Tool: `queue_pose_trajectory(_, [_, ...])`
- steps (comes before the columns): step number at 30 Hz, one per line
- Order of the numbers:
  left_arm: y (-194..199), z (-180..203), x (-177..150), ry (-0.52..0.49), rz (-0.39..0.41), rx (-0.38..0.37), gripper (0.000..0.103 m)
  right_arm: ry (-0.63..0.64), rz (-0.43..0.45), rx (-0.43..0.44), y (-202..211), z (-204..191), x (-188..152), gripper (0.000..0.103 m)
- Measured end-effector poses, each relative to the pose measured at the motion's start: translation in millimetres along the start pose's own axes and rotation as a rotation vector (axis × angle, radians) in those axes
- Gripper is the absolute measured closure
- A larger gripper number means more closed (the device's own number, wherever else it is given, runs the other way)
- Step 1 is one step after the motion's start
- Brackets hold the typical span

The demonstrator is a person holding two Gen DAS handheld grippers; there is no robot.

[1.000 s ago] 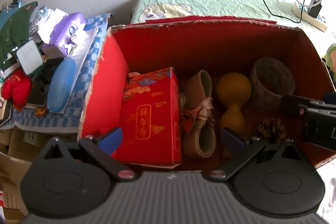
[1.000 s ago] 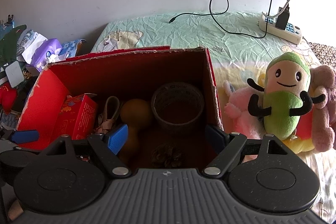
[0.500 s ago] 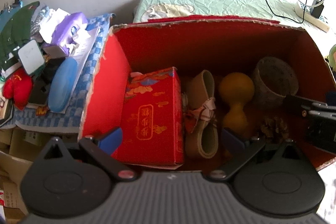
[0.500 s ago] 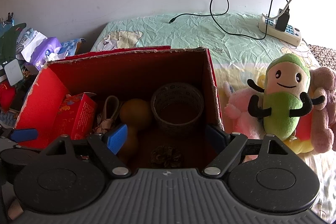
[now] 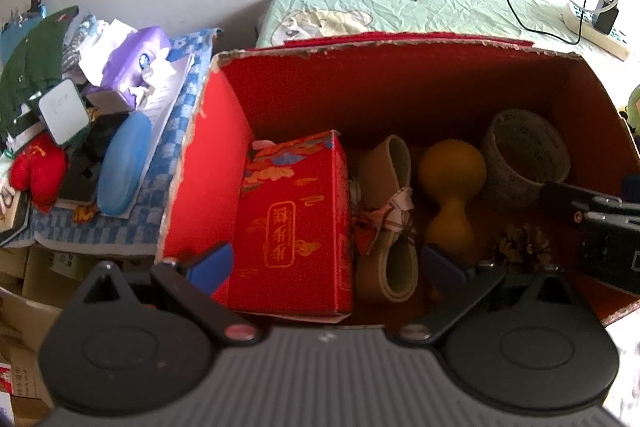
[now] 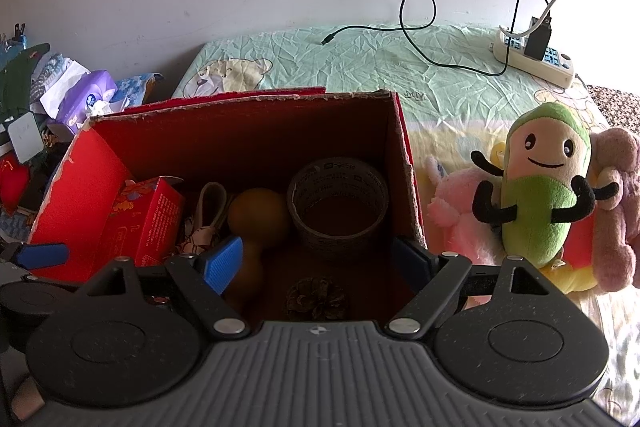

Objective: Organize objects

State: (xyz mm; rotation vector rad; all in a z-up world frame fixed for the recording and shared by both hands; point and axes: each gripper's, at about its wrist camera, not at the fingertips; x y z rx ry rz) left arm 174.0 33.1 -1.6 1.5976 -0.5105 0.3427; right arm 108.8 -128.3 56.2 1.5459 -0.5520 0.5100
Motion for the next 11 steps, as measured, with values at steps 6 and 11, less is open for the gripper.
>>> queue_pose_trajectory(6, [1.7, 1.0, 0.1, -0.006, 0.01, -0.002, 0.004, -0.002, 0.001, 0.0, 0.3, -0.2, -0.4, 0.019])
queue_pose_trajectory(11, [5.1, 3.0, 0.4, -0.013, 0.027, 0.013, 0.005, -0.001, 0.001, 0.0, 0.3, -0.1, -0.3, 0.019])
Point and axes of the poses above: each gripper's, at about its wrist camera, not at the fingertips, and y roughly against the way its jaws point, z to its right, x to its top, and after that the axes turned 5 degrees about y, right-handed
